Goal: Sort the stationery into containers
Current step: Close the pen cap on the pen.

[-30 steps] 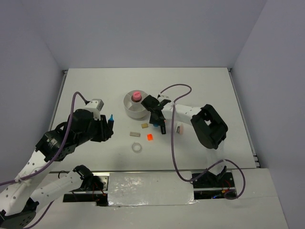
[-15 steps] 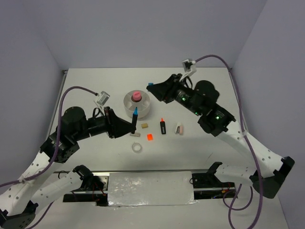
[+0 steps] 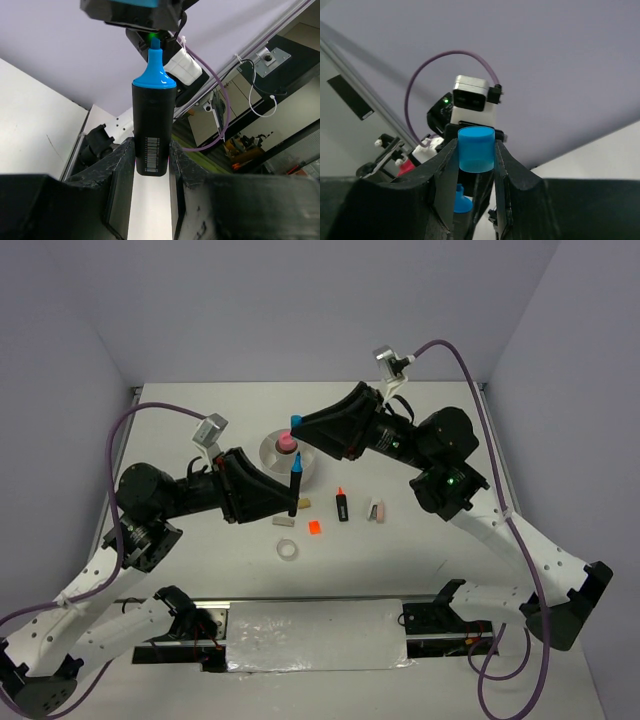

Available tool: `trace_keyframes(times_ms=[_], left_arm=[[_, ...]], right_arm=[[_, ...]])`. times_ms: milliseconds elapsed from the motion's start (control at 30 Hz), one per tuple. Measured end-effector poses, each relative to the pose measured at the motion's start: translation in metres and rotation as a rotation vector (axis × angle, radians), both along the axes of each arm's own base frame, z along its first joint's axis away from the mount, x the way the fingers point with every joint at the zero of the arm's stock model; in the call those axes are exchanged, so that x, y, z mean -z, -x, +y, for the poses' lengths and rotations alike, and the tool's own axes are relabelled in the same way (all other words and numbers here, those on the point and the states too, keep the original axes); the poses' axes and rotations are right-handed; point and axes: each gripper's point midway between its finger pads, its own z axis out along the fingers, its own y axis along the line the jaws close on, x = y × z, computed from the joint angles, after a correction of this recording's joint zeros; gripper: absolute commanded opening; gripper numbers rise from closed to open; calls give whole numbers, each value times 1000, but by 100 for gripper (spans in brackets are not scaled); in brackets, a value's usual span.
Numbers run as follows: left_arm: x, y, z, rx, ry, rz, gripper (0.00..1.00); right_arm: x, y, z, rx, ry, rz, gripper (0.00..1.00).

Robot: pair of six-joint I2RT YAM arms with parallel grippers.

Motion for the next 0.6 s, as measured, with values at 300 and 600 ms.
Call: trace_keyframes(times_ms=[300, 600], left_arm=[[5, -3, -1, -9, -9, 9, 0], [6, -10, 0, -51, -10, 7, 0]], right_arm=[[1, 10, 1, -56, -8, -12, 0], [13, 11, 3, -61, 16, 6, 0]])
